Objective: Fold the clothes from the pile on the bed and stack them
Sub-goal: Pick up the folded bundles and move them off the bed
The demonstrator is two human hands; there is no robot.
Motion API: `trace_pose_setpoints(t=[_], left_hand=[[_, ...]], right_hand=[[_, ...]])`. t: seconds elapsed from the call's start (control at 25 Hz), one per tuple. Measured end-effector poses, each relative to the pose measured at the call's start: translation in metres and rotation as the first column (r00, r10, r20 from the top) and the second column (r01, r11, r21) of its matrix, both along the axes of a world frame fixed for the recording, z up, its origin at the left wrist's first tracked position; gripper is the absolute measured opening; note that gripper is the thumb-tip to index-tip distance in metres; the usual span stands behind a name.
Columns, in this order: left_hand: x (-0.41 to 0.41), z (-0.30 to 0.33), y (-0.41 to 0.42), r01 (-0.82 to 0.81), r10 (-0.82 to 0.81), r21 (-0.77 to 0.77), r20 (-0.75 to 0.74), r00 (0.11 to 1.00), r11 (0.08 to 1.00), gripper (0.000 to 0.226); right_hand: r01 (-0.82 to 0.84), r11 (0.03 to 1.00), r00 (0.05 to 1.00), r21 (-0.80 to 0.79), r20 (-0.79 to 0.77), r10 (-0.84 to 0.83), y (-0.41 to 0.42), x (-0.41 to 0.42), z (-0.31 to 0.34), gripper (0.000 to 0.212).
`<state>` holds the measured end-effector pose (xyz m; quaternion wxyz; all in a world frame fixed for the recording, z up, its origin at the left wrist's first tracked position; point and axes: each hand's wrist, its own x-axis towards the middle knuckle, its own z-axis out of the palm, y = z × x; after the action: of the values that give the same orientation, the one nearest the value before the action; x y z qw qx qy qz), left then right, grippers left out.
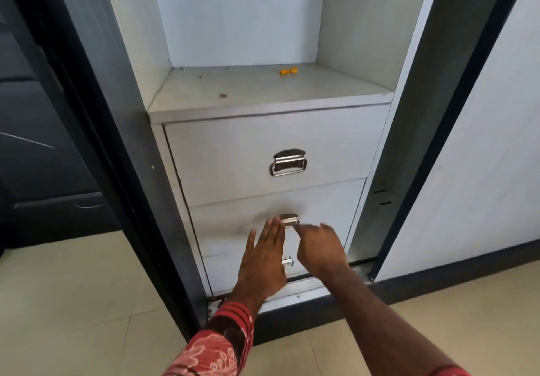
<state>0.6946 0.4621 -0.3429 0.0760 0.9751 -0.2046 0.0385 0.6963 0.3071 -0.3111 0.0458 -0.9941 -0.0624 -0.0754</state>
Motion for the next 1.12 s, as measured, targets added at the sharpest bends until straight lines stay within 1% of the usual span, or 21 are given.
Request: trace_pose_setpoints(t=[0.04,0.08,0.12,0.2,0.28,0.36,0.52,0.64,0.68,0.76,0.84,0.96,1.04,1.12], left_hand=[[-0.001,-0.020,0.001,0.002,-0.001,0.031,-0.035,0.999,1.000,0.101],[0.003,-0.034,0.001,0.006,-0.003,0.045,-0.062,0.998,0.999,0.101],[0.010,-0.043,0.001,0.008,-0.004,0.054,-0.089,0.996,0.998,0.101],[0.021,-0.054,0.004,-0.029,0.035,0.056,-0.121,0.992,0.998,0.101],[0.024,-0.065,0.005,-0.054,0.061,0.069,-0.114,0.992,0.996,0.105],[0.026,-0.071,0.003,-0.054,0.060,0.064,-0.092,0.994,0.996,0.107],[0.042,-0.072,-0.004,-0.045,0.045,0.041,-0.003,0.999,0.998,0.109],[0.049,-0.077,-0.004,-0.061,0.061,0.056,-0.007,0.998,0.997,0.110],[0.050,-0.080,-0.005,-0.065,0.065,0.059,-0.012,0.998,0.996,0.111],[0.050,-0.083,-0.008,-0.067,0.068,0.054,-0.011,0.998,0.996,0.112],[0.048,-0.086,-0.011,-0.058,0.059,0.061,-0.019,0.998,0.996,0.113],[0.040,-0.085,-0.010,-0.077,0.078,0.033,-0.036,0.996,0.997,0.114],[0.037,-0.081,-0.010,-0.083,0.086,0.056,-0.054,0.995,0.995,0.115],[0.037,-0.074,-0.010,-0.086,0.090,0.079,-0.053,0.995,0.993,0.117]], right_hand=[[0.007,1.000,0.998,-0.011,-0.055,-0.008,-0.001,-0.005,-0.019,0.049],[0.003,1.000,0.995,-0.001,-0.101,-0.003,-0.003,-0.005,-0.036,0.046],[-0.022,1.000,0.991,0.021,-0.129,0.024,-0.004,-0.004,-0.051,0.052],[-0.091,0.995,0.984,0.032,-0.150,0.095,-0.004,0.002,-0.077,0.073],[-0.124,0.992,0.978,-0.031,-0.172,0.117,-0.004,0.010,-0.092,0.084],[-0.110,0.992,0.981,-0.065,-0.169,0.098,-0.005,0.021,-0.099,0.086],[-0.086,0.993,0.986,-0.082,-0.148,0.073,-0.006,0.034,-0.114,0.092],[-0.060,0.992,0.990,-0.109,-0.131,0.045,0.002,0.040,-0.123,0.104],[-0.038,0.995,0.994,-0.091,-0.105,0.028,0.005,0.043,-0.123,0.105],[-0.018,0.999,0.999,-0.040,-0.043,0.016,0.010,0.049,-0.118,0.089],[-0.041,0.999,0.999,0.013,0.008,0.041,0.009,0.052,-0.112,0.077],[-0.077,0.994,0.997,0.083,-0.015,0.078,0.007,0.043,-0.101,0.071],[-0.081,0.992,0.995,0.093,-0.053,0.086,0.010,0.037,-0.098,0.071],[-0.060,0.994,0.989,0.093,-0.130,0.072,0.015,0.031,-0.092,0.083]])
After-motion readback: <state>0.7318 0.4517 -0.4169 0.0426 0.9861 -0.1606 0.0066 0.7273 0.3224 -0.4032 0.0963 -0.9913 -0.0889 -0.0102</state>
